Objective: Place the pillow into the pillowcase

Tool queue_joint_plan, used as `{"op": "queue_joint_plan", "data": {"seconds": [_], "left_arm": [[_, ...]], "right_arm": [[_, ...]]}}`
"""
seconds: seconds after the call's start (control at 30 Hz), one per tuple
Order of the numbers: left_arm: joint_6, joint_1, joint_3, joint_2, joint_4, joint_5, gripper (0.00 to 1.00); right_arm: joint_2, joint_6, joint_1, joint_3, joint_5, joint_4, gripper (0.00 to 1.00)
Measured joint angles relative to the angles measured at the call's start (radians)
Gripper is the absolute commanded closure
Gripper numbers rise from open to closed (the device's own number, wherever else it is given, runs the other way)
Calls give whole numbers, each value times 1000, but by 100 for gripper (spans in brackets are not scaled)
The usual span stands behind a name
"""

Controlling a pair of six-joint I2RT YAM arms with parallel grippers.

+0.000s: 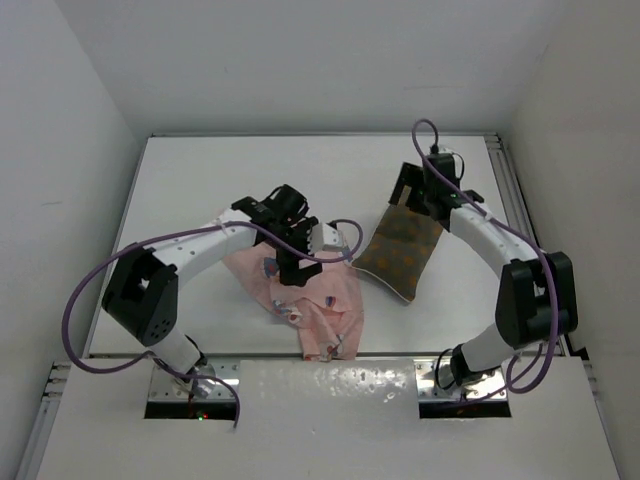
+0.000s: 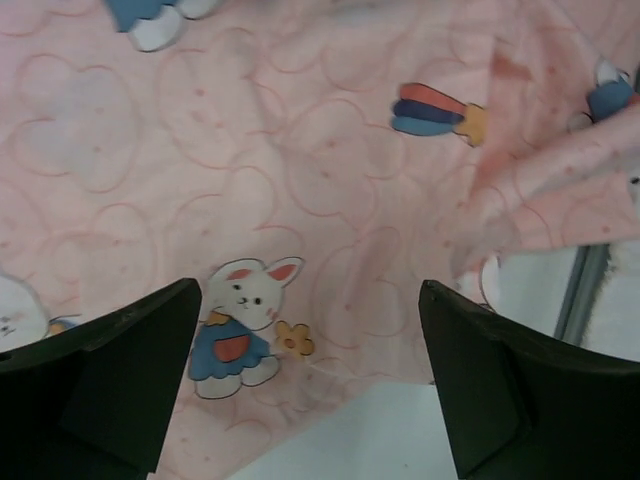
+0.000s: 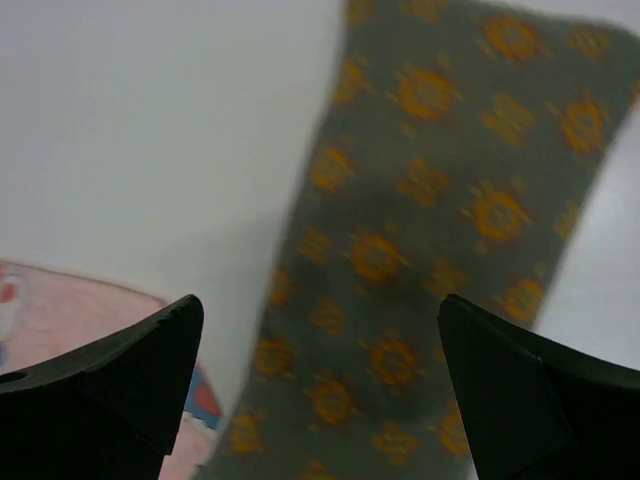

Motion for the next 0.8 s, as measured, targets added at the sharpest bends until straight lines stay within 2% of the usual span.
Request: {"op": "queue_joint_plan", "data": {"seconds": [0.2,0.37,0.43,0.47,0.57,0.6,0.67,0.7,0.77,0.8], "left_arm": [[50,-100,17,31,-72,0,16],[65,-148,-64,27,-72,-20,15],[64,-148,-105,26,-68,-40,19],[58,-150,-124,26,-56,-56,23],[24,-151,-163,27,-1,-118,58],[9,-151,-167,28,15,-137,81],[-12,-143,-167,29,57,-175,94],[-18,-141,-165,29,71,-188,100],[-33,-127,-147,30,78,-205,100],[-41,-114,-132,31,77,-209,100]], "right_arm": [[-58,10,-7,-171,85,-108,1],[-59,17,-2,-188,113,-139,1],[-58,29,-2,-187,128,-150,1],[-55,39,-5,-187,130,-153,1],[-28,60,-9,-183,122,-150,1],[-13,66,-9,-180,113,-145,1],[24,69,-14,-174,80,-138,6],[42,69,-15,-172,62,-132,20],[78,66,-22,-172,22,-117,46],[92,66,-27,-172,4,-106,79]]}}
